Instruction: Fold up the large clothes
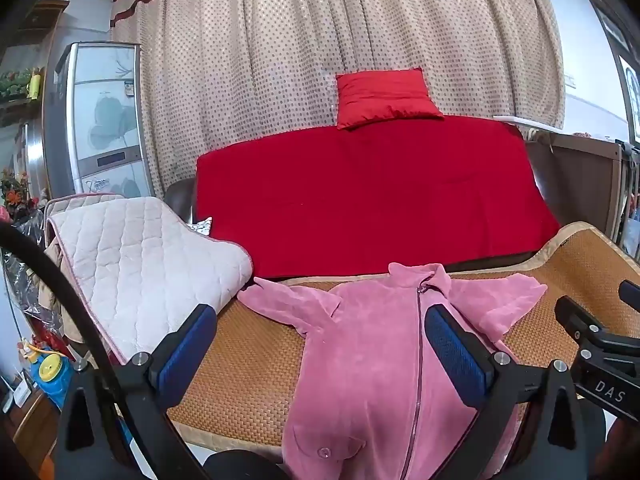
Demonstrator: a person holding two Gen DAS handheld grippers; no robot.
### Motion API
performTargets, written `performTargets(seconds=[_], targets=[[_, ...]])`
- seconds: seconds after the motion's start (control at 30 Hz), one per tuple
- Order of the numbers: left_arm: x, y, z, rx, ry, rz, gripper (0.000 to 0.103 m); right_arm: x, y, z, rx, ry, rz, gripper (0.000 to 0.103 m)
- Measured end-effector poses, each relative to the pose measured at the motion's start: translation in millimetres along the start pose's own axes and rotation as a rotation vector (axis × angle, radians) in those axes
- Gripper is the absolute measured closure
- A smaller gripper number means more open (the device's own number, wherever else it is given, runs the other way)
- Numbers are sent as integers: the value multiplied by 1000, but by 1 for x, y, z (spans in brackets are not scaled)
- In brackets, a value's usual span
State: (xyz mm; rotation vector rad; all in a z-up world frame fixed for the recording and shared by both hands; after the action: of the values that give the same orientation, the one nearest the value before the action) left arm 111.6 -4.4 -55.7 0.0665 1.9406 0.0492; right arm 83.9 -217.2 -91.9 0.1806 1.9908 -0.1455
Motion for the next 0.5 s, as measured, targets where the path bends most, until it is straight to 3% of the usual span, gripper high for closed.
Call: performTargets(seconds=[0.5], targets=[[5,-6,1,11,9,12,0,-8,3,-10,38,-24,-49,0]])
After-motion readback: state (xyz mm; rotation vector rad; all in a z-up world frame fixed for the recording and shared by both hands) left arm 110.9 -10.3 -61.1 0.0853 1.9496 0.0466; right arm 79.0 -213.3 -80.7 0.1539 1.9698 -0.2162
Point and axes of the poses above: each gripper's, at about its wrist camera, not at the fingertips, and z roughly the way its jaws point, y to its left, x to its underside, the point moved 10 cm from there along z, roughly the way its jaws point, and after that the axes turned 5 degrees about -z, right-handed, at the moved point
